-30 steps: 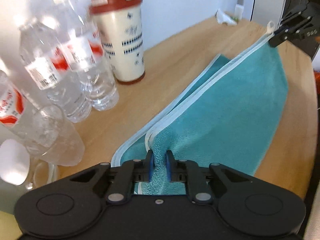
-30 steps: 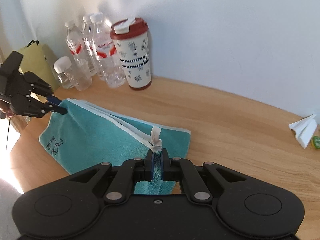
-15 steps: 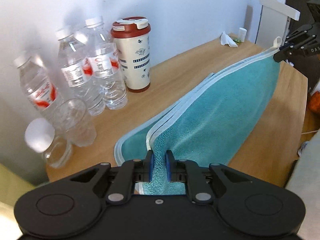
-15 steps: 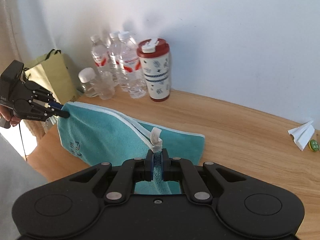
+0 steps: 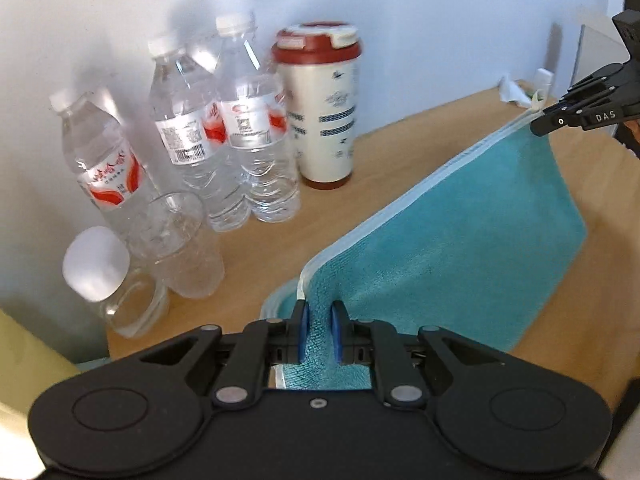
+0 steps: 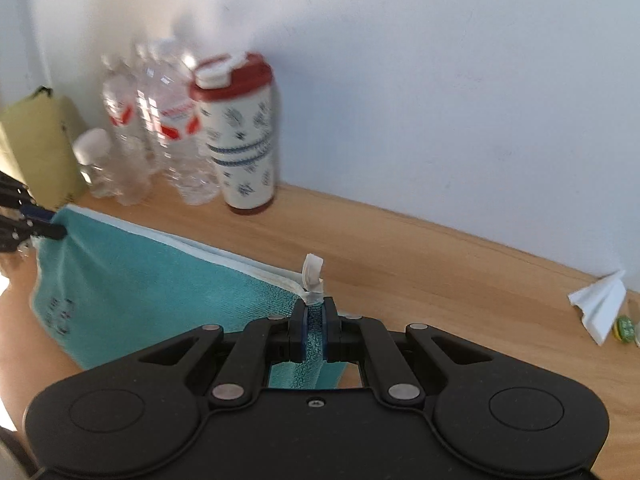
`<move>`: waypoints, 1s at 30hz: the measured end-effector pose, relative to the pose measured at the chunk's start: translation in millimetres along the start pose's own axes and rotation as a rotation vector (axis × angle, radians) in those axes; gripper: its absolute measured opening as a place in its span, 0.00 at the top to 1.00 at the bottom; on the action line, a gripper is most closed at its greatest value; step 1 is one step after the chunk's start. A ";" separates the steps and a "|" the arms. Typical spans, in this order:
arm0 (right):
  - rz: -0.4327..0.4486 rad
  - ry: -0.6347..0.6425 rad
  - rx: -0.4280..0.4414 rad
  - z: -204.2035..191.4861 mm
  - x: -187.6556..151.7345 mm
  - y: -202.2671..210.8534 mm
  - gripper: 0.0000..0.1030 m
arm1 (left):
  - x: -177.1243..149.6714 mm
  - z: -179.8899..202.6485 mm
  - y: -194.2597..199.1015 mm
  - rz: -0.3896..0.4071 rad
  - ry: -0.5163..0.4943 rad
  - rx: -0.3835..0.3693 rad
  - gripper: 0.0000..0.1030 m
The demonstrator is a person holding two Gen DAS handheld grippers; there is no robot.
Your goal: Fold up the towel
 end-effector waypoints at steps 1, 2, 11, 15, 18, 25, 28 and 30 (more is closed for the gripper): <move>-0.011 0.000 -0.006 2.7 2.6 -9.2 0.94 | 2.2 -1.4 -8.0 -0.012 0.009 0.001 0.89; -0.021 0.001 -0.011 5.5 5.1 -18.3 0.94 | 4.3 -2.8 -16.0 -0.025 0.018 0.002 0.89; -0.121 0.027 -0.065 12.7 14.3 -73.4 0.91 | 10.4 -10.5 -54.1 -0.112 -0.001 0.126 0.83; -0.135 0.063 -0.121 8.8 14.4 -72.2 0.82 | 10.9 -17.3 -49.0 -0.104 0.004 0.174 0.75; -0.105 0.039 -0.134 9.9 14.3 -56.0 0.82 | 11.2 -16.3 -38.1 -0.086 0.006 0.152 0.68; -0.080 -0.111 0.040 -5.0 -1.2 -32.0 0.82 | 6.9 27.9 -21.9 0.002 -0.099 0.002 0.55; -0.094 -0.120 0.051 -18.6 -17.5 -39.8 0.82 | 1.7 43.9 -42.4 -0.007 -0.104 0.039 0.55; -0.116 -0.134 0.027 -19.4 -25.8 -46.6 0.82 | -1.3 45.5 -58.0 -0.046 -0.081 0.056 0.56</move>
Point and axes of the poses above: each gripper's, at about its wrist camera, not at the fingertips, and y roughly against the way its jaws point, z to its right, x to its top, the point moved 2 cm from there along -y, roughly the way its jaws point, and after that the axes turned 5 degrees about -z, right-handed, at the moved point
